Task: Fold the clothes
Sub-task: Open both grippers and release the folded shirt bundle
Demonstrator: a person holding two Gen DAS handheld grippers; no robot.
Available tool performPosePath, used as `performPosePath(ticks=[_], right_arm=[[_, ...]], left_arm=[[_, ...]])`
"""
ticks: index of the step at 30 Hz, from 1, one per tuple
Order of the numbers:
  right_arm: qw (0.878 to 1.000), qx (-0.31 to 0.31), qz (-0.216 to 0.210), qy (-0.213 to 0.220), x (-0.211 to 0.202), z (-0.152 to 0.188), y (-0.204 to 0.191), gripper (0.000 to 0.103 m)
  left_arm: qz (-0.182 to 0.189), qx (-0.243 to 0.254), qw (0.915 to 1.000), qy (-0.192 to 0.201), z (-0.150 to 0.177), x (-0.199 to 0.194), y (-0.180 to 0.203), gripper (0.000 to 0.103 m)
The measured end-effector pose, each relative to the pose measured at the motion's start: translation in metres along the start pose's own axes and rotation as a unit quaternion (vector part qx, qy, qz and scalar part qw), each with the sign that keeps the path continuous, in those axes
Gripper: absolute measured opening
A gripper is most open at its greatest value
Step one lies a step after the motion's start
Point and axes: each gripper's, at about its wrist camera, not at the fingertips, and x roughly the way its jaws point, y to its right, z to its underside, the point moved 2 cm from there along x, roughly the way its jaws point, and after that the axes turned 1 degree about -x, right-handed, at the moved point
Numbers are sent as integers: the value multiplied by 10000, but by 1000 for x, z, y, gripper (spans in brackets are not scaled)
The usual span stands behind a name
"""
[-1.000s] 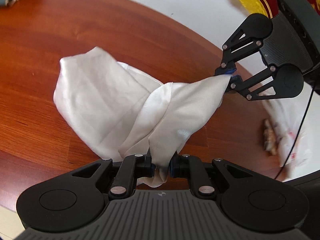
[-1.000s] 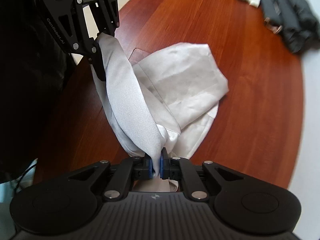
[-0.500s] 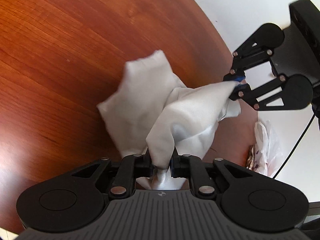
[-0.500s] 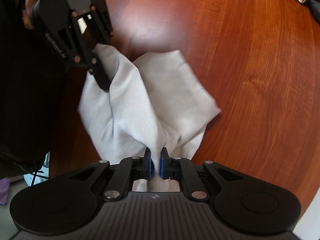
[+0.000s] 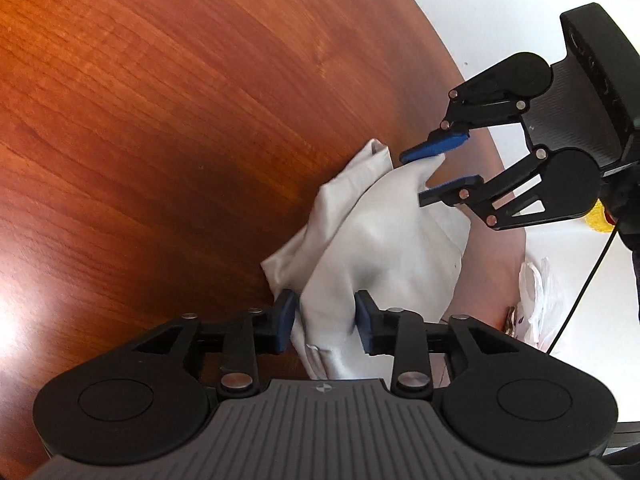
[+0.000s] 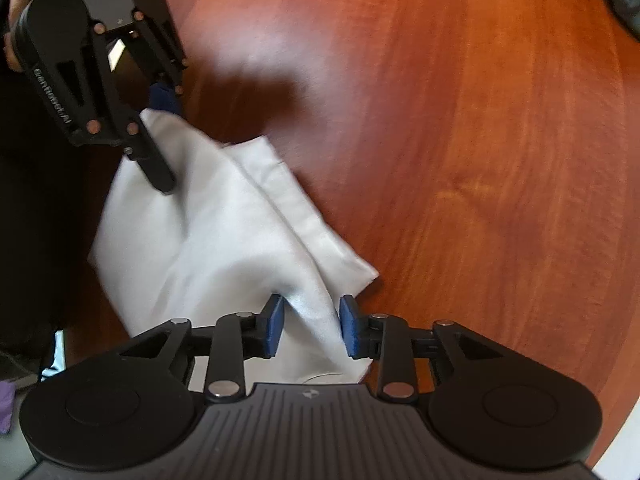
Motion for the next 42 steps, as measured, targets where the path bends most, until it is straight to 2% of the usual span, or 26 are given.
performPosePath(ticks=[8,12,17,28,30,36,42], right_arm=[[9982,174,408,393,-20,11,-9,41],[9961,303,581,585,-38,16,-14,41],[9934,393,742,775,-29,18,-12,41],[9825,737,1190,1232,-47,45,-67,45],[9790,902,1200,1379,-45,52,-76,49],[9645,1651,1318,1586,-34,70,-93,50],[9412,2429,1451,1847,-23,87,-114,58]], left_arm=[[-9,-7,9998,182,-18,4,0,43],[-11,26,9997,249,-21,-7,-1,43],[-103,235,9992,307,-21,-18,9,43],[-478,787,9945,492,-16,-35,33,45],[-581,898,9929,516,-15,-36,37,46],[-880,1133,9882,540,-10,-32,46,48],[-1139,1353,9824,596,-3,-23,57,50]])
